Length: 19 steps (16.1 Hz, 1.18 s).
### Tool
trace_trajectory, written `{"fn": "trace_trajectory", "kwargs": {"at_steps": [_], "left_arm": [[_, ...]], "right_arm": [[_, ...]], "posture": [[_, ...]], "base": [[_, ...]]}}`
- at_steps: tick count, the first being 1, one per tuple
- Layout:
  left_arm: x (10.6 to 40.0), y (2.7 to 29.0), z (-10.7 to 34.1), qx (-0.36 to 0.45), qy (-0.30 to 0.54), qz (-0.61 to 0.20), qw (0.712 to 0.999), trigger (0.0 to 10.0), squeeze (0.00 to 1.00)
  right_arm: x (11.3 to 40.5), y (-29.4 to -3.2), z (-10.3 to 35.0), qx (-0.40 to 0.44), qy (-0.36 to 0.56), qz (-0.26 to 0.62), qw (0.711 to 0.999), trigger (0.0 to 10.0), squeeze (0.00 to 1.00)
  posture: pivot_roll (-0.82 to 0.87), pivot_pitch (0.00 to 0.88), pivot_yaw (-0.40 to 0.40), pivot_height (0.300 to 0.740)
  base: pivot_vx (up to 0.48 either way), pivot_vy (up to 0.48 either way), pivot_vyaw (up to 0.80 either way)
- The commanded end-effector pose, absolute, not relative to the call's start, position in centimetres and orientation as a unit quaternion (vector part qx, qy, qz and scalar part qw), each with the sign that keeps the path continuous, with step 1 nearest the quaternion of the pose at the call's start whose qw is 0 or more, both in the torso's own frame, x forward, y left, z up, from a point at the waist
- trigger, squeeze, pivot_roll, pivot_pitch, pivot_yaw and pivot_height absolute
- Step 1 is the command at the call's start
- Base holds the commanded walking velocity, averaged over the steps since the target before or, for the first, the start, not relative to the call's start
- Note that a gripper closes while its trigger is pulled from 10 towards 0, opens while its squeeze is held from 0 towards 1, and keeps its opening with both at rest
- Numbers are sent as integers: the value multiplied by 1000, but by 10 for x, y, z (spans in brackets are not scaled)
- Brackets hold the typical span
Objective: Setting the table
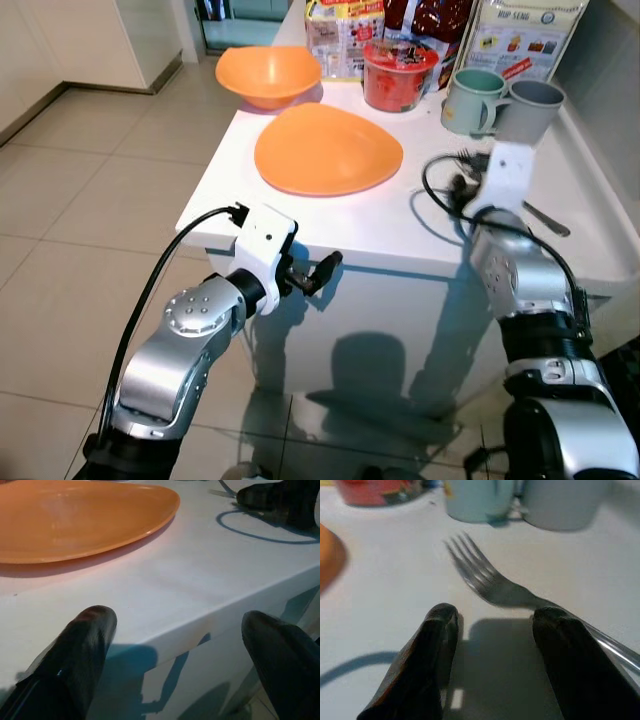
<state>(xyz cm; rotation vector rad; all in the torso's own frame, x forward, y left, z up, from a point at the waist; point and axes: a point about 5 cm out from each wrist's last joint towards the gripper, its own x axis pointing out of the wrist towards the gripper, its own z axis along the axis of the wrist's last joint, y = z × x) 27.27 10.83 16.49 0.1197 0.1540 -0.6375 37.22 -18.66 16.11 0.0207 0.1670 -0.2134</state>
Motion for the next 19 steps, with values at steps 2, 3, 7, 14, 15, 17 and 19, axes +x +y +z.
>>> {"fn": "trace_trajectory", "kwargs": {"at_steps": [2, 3, 7, 14, 15, 17, 19], "left_arm": [[270, 110, 165, 60, 77, -313, 945, 10000, 0], [270, 111, 165, 62, 77, -313, 945, 10000, 0], [271, 110, 165, 62, 76, -313, 945, 10000, 0], [275, 107, 166, 61, 72, -315, 944, 10000, 0], [275, 106, 165, 61, 72, -316, 944, 10000, 0], [274, 107, 166, 61, 71, -314, 945, 10000, 0], [274, 107, 165, 60, 71, -312, 945, 10000, 0]], "right_arm": [[373, -199, 160, 4, 78, -130, 988, 10000, 0], [374, -200, 163, 1, 69, -133, 989, 10000, 0], [376, -198, 165, -7, 55, -128, 990, 10000, 0], [369, -123, 201, 2, -25, 58, 998, 10000, 0], [371, -121, 216, 2, -49, 65, 997, 10000, 0], [377, -132, 236, 16, -71, 45, 996, 10000, 0], [381, -152, 232, 15, -64, -6, 998, 10000, 0]], "posture": [[117, 92, -2, 740], [117, 87, -2, 740], [110, 79, -7, 740], [102, 67, -11, 740], [104, 68, -14, 740], [106, 68, -17, 740], [109, 73, -21, 740]], "base": [[0, 0, 0], [0, 0, 0], [0, 0, 0], [0, 0, 0], [0, 0, 0], [0, 0, 0], [0, 0, 0]]}}
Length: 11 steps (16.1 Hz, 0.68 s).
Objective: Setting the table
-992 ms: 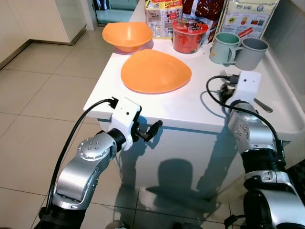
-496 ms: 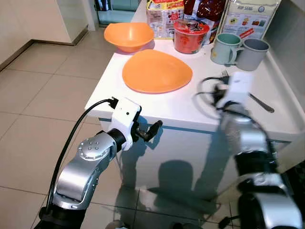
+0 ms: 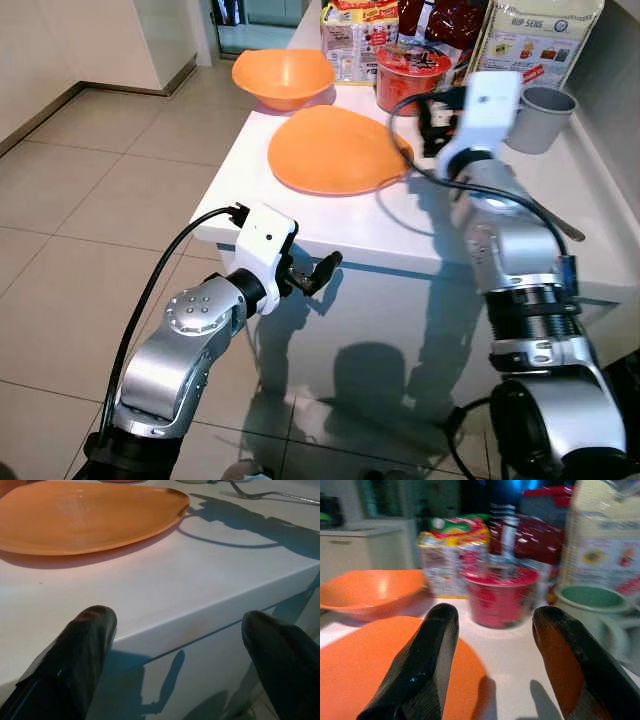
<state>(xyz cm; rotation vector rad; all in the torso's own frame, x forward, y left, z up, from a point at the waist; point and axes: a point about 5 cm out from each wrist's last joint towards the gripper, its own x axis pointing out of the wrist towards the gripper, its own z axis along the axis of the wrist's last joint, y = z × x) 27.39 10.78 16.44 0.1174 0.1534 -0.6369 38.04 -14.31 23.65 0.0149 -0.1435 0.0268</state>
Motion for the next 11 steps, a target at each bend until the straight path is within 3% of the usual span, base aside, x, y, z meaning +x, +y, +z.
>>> {"fn": "trace_trajectory", "kwargs": {"at_steps": [1, 5, 7, 11], "left_arm": [[273, 106, 165, 59, 71, -311, 946, 10000, 0], [272, 107, 164, 57, 73, -311, 946, 10000, 0], [271, 108, 164, 59, 75, -310, 946, 10000, 0], [270, 110, 164, 59, 77, -308, 946, 10000, 0]], "right_arm": [[382, -164, 222, 16, -48, -31, 998, 10000, 0], [379, -196, 192, 16, 5, -102, 995, 10000, 0], [370, -209, 156, 102, 124, -174, 971, 10000, 0], [357, -192, 143, 113, 158, -176, 965, 10000, 0]], "posture": [[108, 77, -20, 740], [108, 83, -18, 740], [110, 90, -22, 740], [108, 91, -22, 740]], "base": [[0, 0, 0], [0, 0, 0], [0, 0, 0], [0, 0, 0]]}}
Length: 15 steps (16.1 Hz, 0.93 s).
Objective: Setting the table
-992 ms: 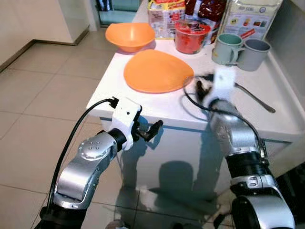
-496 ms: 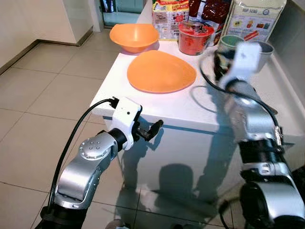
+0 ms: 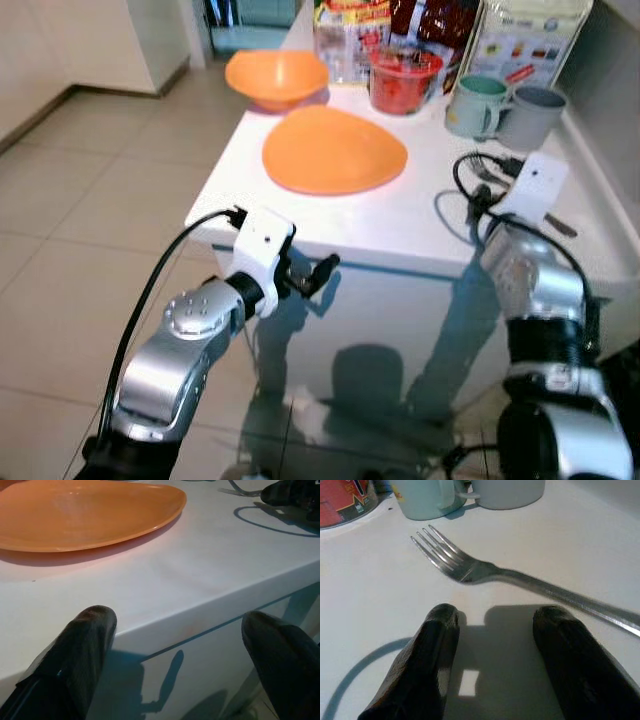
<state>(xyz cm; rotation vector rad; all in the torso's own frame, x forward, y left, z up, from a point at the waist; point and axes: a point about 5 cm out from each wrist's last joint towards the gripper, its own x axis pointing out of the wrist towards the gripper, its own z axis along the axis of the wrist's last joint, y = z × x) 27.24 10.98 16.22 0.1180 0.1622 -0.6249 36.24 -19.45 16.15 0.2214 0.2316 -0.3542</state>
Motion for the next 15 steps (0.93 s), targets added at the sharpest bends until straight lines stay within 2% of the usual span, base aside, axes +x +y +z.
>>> {"fn": "trace_trajectory", "kwargs": {"at_steps": [1, 5, 9, 13, 15], "left_arm": [[270, 110, 163, 60, 77, -308, 946, 10000, 0], [270, 109, 164, 61, 77, -313, 945, 10000, 0], [270, 111, 165, 63, 77, -311, 945, 10000, 0], [269, 110, 164, 62, 78, -311, 945, 10000, 0], [269, 110, 164, 62, 78, -312, 945, 10000, 0]], "right_arm": [[356, -190, 143, 115, 160, -175, 965, 10000, 0], [357, -190, 125, 144, 205, -208, 946, 10000, 0], [365, -201, 124, 89, 169, -203, 960, 10000, 0], [367, -192, 119, 28, 125, -164, 978, 10000, 0], [366, -192, 114, 33, 123, -164, 978, 10000, 0]], "posture": [[108, 91, -23, 740], [108, 84, -12, 740], [122, 84, -15, 740], [120, 90, -9, 740], [120, 92, -8, 740]], "base": [[0, 0, 0], [0, 0, 0], [0, 0, 0], [0, 0, 0], [0, 0, 0]]}}
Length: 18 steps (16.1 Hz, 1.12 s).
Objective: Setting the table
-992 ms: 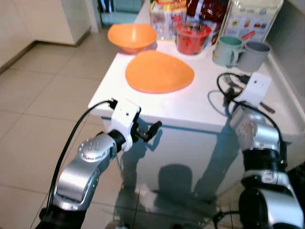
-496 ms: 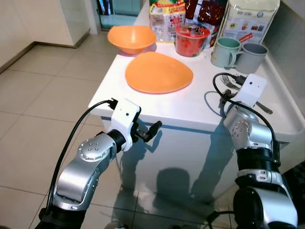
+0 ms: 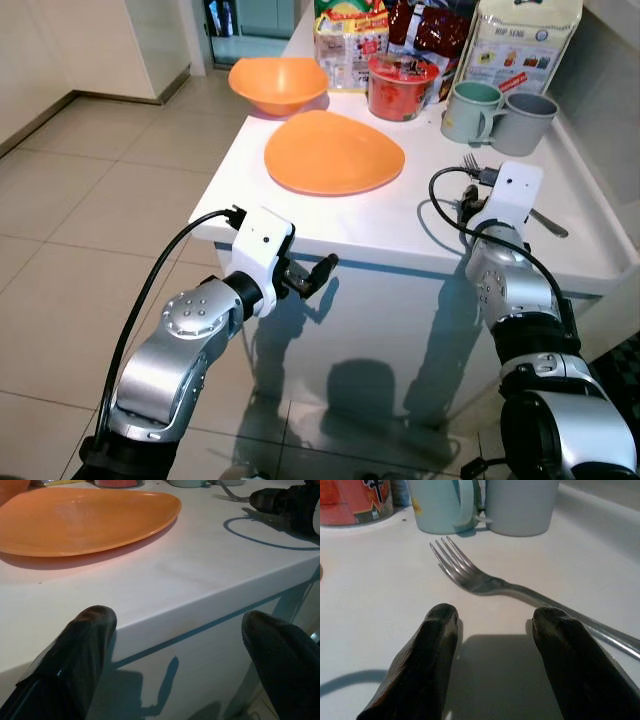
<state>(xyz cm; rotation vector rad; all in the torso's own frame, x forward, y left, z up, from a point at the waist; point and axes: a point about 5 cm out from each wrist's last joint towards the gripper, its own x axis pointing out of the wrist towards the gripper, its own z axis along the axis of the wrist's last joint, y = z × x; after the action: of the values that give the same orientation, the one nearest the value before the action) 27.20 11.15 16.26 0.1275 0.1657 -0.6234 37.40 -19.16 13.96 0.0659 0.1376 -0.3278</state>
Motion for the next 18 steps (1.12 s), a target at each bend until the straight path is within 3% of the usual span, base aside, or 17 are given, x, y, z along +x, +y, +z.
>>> {"fn": "trace_trajectory", "kwargs": {"at_steps": [1, 8, 18], "left_arm": [[269, 110, 164, 64, 80, -311, 945, 10000, 0], [272, 109, 163, 65, 80, -312, 945, 10000, 0], [272, 108, 163, 65, 79, -312, 944, 10000, 0]], "right_arm": [[366, -190, 113, 40, 123, -159, 979, 10000, 0], [374, -173, 167, 11, -2, -103, 995, 10000, 0], [374, -172, 167, 11, 0, -101, 995, 10000, 0]], "posture": [[118, 93, -7, 740], [102, 87, -6, 740], [101, 86, -6, 740]], "base": [[0, 0, 0], [0, 0, 0], [0, 0, 0]]}}
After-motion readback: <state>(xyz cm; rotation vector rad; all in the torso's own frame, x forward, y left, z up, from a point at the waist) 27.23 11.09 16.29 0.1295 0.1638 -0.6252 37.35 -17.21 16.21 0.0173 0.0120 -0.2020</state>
